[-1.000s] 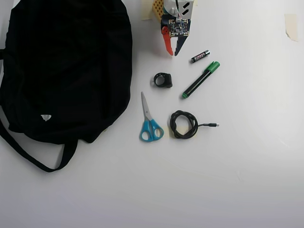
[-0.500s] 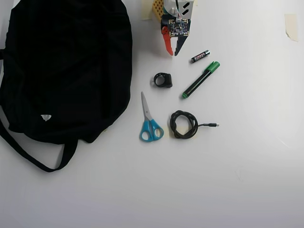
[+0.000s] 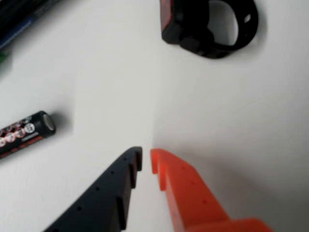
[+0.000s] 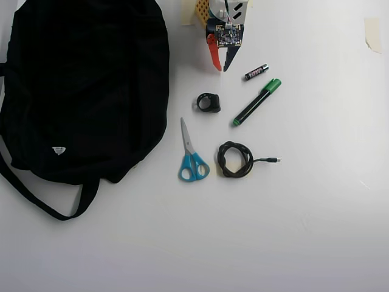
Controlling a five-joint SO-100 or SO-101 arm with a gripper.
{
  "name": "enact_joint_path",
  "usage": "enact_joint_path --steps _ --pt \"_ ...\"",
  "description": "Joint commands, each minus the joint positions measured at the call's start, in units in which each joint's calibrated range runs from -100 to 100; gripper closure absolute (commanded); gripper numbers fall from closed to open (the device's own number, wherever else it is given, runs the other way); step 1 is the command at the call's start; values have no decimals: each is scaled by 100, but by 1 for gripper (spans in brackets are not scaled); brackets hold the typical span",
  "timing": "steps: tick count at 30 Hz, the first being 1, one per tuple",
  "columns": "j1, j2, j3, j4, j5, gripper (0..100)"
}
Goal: Put the green marker into the black bag
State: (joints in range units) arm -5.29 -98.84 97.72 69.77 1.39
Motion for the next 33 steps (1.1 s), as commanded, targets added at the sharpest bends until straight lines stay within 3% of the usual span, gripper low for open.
enact_joint_path --steps 1,33 --pt "35 -50 156 232 -19 98" --pt "-24 -50 156 223 -24 97"
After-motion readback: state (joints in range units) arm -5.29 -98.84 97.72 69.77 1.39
